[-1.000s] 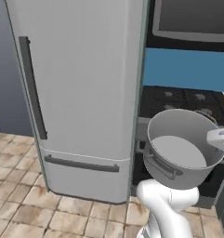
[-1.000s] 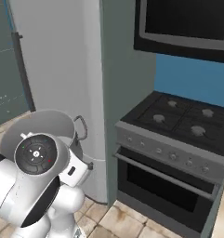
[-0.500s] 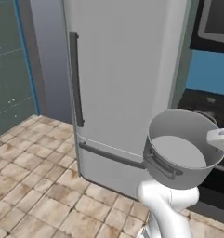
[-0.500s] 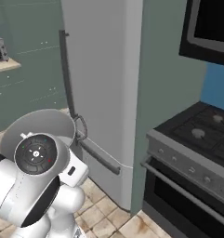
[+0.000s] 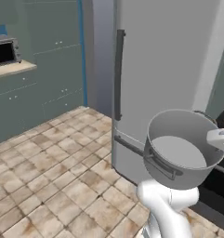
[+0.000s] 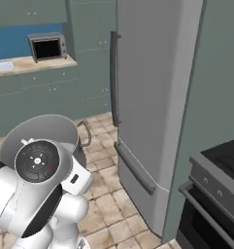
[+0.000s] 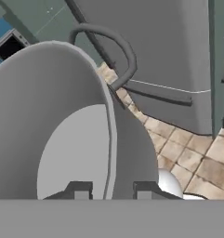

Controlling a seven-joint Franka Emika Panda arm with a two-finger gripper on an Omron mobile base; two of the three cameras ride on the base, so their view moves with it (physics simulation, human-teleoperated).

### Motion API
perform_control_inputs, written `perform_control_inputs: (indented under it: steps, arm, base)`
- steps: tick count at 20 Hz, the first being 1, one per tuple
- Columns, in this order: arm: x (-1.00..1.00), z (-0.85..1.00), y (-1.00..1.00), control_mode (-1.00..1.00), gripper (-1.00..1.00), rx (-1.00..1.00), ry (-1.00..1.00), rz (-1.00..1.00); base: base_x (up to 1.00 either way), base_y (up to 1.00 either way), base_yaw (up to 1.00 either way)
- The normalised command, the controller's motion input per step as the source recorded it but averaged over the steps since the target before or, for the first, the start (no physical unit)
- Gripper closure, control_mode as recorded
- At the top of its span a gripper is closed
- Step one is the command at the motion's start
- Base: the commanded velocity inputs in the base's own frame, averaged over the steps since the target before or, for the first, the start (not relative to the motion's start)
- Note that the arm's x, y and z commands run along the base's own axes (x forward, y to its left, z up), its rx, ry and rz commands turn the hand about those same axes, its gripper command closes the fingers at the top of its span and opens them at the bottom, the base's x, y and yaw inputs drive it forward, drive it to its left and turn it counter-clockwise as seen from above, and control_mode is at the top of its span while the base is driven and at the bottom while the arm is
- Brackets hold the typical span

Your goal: Move the pot and pan from the stove into the sink.

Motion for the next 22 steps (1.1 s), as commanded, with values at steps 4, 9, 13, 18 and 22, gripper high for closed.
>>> perform_control_inputs:
  steps: [4, 9, 13, 18, 22]
  arm:
    - [0.00, 0.00, 0.00, 1.00, 1.00, 0.00, 0.00, 0.00]
    - [0.00, 0.00, 0.00, 1.00, 1.00, 0.00, 0.00, 0.00]
    - [0.00, 0.00, 0.00, 1.00, 1.00, 0.00, 0.00, 0.00]
    - [0.00, 0.00, 0.00, 1.00, 1.00, 0.00, 0.00, 0.00]
    - [0.00, 0.00, 0.00, 1.00, 1.00, 0.00, 0.00, 0.00]
  base:
    - [-0.14, 0.00, 0.49]
    - [-0.12, 0.00, 0.49]
    - [-0.09, 0.00, 0.50]
    - [-0.08, 0.00, 0.49]
    - [-0.08, 0.00, 0.47]
